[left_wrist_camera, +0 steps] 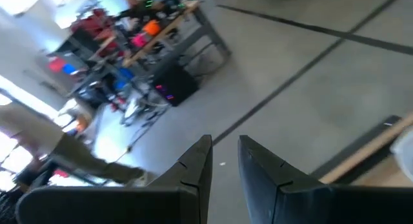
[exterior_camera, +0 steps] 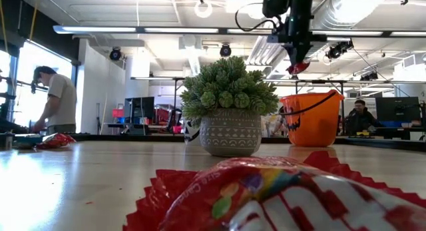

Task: Sort candy
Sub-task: Put the red candy into the orange bucket

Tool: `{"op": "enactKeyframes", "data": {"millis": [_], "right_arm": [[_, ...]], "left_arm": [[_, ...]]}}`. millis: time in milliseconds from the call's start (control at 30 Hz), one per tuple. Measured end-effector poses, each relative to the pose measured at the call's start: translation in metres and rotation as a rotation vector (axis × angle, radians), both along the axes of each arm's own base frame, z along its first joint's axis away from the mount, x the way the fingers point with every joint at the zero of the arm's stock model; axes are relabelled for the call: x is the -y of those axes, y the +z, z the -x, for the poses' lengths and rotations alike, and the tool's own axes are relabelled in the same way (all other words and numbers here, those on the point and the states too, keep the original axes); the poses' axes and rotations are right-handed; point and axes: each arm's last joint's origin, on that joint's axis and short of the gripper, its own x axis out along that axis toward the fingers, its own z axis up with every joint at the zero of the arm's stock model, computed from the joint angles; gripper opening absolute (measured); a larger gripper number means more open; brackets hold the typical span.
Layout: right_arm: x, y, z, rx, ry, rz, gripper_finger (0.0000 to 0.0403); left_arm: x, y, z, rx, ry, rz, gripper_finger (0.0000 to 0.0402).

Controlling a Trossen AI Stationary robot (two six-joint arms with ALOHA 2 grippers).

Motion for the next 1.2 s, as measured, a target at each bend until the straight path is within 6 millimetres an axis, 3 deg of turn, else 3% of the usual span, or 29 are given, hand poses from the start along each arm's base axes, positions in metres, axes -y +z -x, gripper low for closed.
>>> {"op": "enactKeyframes", "data": {"millis": [333, 533, 700, 867, 1033, 1200], "right_arm": [[-0.009, -0.005, 0.008, -0.024, 0.012, -0.191, 0.0109], [-0.031, -0.007, 0.004, 0.025, 0.153, -0.456, 0.0128], [-0.07, -0.006, -0.02, 0.042, 0.48, -0.531, 0.0129], [-0.117, -0.007, -0.037, -0.086, 0.736, -0.46, 0.0129], [-0.163, -0.007, -0.045, -0.136, 0.89, -0.447, 0.0129], [-0.223, -0.007, -0.046, -0.148, 0.95, -0.476, 0.0129]], "left_arm": [[-0.006, 0.0, 0.001, -0.009, -0.062, 0.039, 0.0062], [-0.007, -0.003, -0.003, 0.037, -0.242, 0.157, 0.0062], [-0.007, -0.005, -0.006, 0.061, -0.386, 0.236, 0.0062], [-0.01, -0.009, -0.014, 0.039, -0.407, 0.255, 0.0062], [-0.008, -0.012, -0.02, 0.023, -0.556, 0.315, 0.0062], [-0.008, -0.016, -0.029, 0.101, -0.645, 0.425, 0.0062]]}}
